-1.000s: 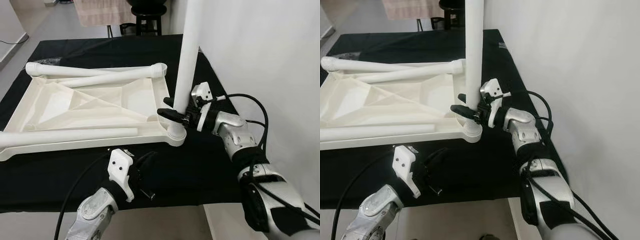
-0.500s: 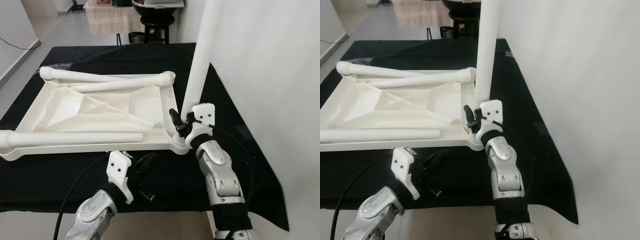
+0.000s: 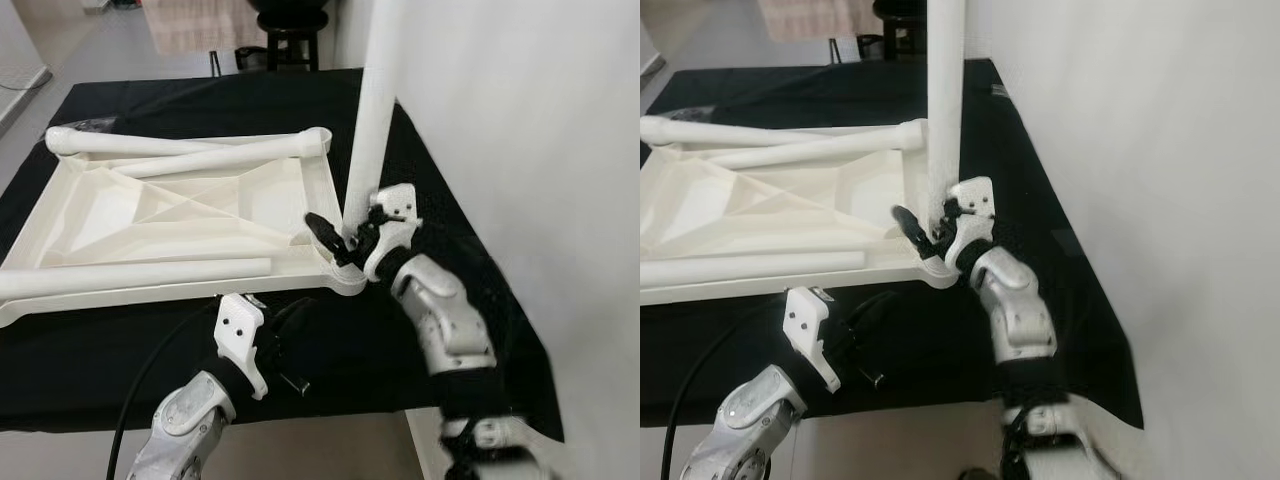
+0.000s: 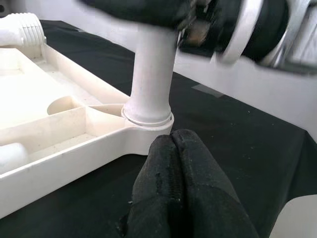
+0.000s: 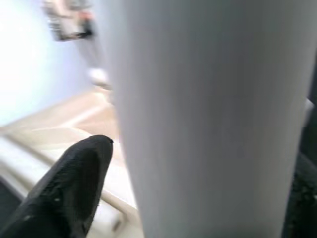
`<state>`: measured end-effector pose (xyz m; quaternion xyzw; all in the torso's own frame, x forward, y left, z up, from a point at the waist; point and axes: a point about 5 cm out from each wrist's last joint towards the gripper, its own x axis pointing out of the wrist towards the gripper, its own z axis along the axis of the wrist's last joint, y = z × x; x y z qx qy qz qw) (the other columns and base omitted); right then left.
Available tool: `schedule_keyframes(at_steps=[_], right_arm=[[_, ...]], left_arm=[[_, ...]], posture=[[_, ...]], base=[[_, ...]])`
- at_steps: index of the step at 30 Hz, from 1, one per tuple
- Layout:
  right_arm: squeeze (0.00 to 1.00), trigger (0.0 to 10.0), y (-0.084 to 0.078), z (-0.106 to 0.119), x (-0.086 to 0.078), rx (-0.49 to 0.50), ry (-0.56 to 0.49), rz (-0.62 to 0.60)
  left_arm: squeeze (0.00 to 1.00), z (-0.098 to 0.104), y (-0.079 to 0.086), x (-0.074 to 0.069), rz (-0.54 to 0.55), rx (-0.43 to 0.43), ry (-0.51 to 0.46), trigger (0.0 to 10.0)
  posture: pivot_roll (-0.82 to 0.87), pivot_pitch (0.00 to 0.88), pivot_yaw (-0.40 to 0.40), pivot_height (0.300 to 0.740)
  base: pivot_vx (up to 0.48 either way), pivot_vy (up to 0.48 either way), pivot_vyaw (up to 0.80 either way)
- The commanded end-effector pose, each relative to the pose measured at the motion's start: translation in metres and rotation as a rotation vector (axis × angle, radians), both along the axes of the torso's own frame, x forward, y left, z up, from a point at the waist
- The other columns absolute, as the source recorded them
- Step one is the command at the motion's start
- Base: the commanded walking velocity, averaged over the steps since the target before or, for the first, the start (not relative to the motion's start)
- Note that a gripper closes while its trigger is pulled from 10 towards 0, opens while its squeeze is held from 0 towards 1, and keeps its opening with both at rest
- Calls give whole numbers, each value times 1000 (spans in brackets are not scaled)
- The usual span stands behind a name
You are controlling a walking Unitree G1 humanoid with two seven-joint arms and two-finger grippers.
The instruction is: Building children table
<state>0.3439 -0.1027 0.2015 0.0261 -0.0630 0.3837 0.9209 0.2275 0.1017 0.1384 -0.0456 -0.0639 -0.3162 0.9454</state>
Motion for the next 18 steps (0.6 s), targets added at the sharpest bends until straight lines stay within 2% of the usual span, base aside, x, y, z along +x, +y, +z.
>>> schedule_keyframes(at_steps=[1, 2, 4, 10, 11, 14, 15, 18], right_arm=[[0, 10000, 11, -3, -3, -25, -13, 158], [0, 10000, 8, -2, -2, -59, -21, 247], [0, 10000, 3, 0, 1, -87, -9, 343], [0, 10000, -6, 1, 12, -76, 31, 399], [0, 863, -7, -1, 16, -72, 46, 393], [0, 863, -8, -3, 18, -69, 56, 389], [0, 0, -10, -5, 20, -62, 71, 385], [0, 0, -13, -9, 23, -57, 93, 364]], left_arm=[[0, -4, 1, 0, 3, 6, 23, 10000], [0, -4, 1, 1, 3, 6, 22, 10000], [0, -3, 1, 1, 3, 5, 22, 10000], [0, -2, 1, 1, 2, 6, 22, 10000], [0, -2, 0, 0, 2, 6, 22, 10000], [0, -2, 0, 0, 2, 6, 22, 10000], [0, -2, 0, 0, 1, 6, 22, 10000], [0, -4, 0, -1, 0, 6, 25, 10000]], posture=[[55, 113, -32, 740], [57, 112, -32, 740], [59, 109, -31, 740], [68, 105, -30, 740], [71, 106, -29, 740], [71, 106, -29, 740], [73, 105, -29, 740], [75, 105, -28, 740]], base=[[0, 0, 0], [0, 0, 0], [0, 0, 0], [0, 0, 0], [0, 0, 0], [0, 0, 0], [0, 0, 0], [0, 0, 0]])
